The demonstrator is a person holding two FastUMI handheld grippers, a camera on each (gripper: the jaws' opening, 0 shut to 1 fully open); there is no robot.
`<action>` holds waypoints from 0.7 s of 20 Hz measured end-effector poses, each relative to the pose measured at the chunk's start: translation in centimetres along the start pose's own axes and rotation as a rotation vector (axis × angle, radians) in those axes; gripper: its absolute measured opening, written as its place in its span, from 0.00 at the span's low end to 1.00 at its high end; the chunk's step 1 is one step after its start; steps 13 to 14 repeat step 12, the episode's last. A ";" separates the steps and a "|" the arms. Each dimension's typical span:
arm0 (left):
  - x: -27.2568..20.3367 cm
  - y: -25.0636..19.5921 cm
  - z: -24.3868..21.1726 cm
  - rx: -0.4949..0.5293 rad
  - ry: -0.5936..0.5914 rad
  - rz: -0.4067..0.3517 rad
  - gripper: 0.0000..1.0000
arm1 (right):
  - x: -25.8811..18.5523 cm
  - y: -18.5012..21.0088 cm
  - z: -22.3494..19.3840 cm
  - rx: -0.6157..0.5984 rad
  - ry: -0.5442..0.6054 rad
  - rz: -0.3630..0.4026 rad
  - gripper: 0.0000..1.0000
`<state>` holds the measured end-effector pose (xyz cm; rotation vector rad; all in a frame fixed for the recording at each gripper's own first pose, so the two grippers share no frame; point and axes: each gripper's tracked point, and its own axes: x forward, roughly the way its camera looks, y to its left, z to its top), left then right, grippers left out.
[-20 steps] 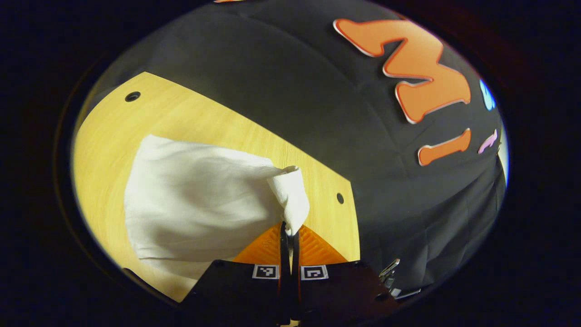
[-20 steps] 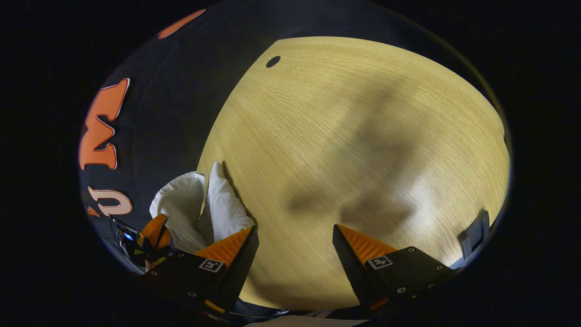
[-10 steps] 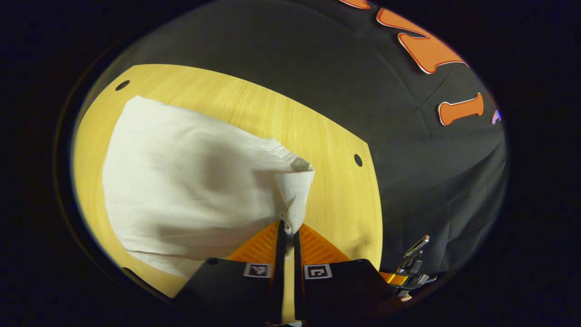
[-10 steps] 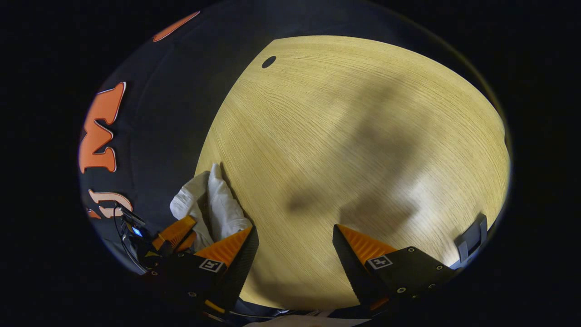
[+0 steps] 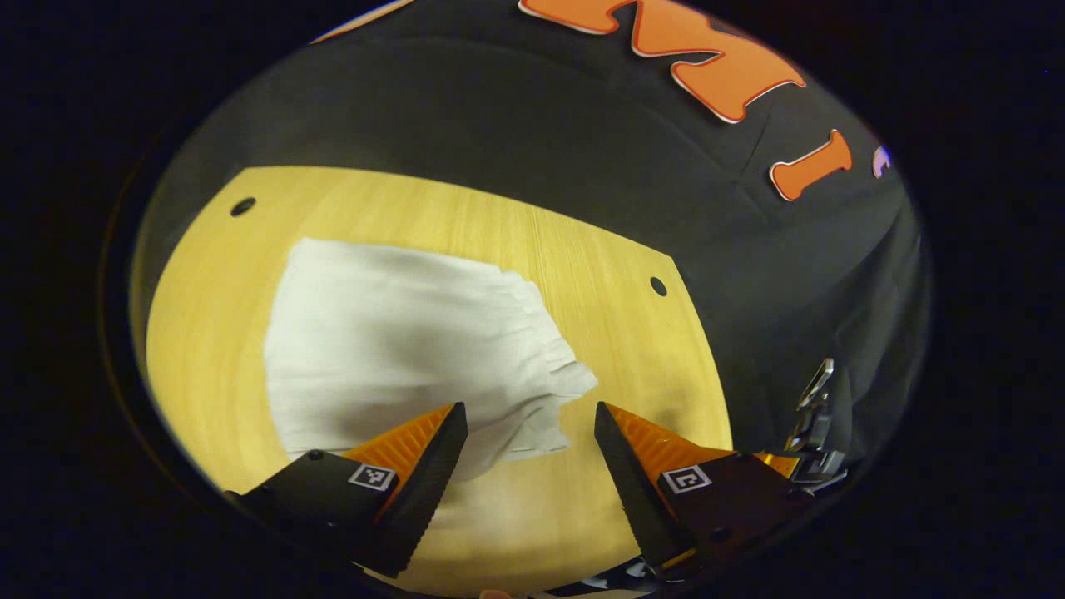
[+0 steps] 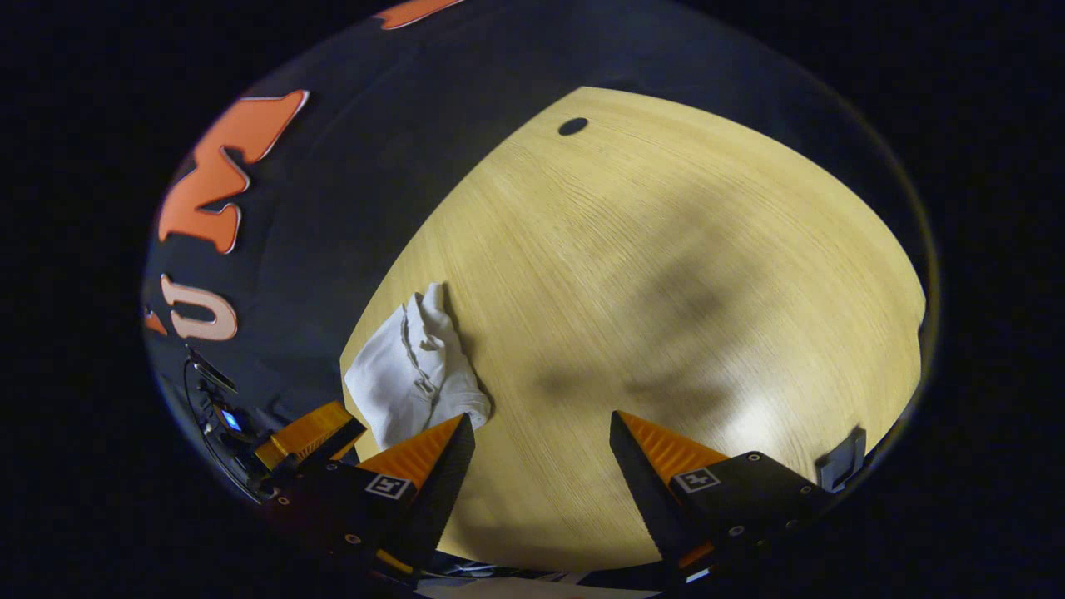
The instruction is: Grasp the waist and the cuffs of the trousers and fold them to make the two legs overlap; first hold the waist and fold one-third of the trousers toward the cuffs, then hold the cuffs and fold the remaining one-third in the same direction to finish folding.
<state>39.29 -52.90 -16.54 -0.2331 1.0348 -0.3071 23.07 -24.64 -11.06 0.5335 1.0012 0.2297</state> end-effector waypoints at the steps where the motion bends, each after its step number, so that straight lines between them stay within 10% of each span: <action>1: -1.2 0.8 1.3 0.011 -0.044 0.019 1.00 | -0.2 1.0 0.6 -0.056 -0.027 -0.002 0.98; 14: -13.8 12.4 6.2 0.099 -0.351 0.244 1.00 | -7.2 14.5 5.4 -0.547 -0.457 0.033 0.98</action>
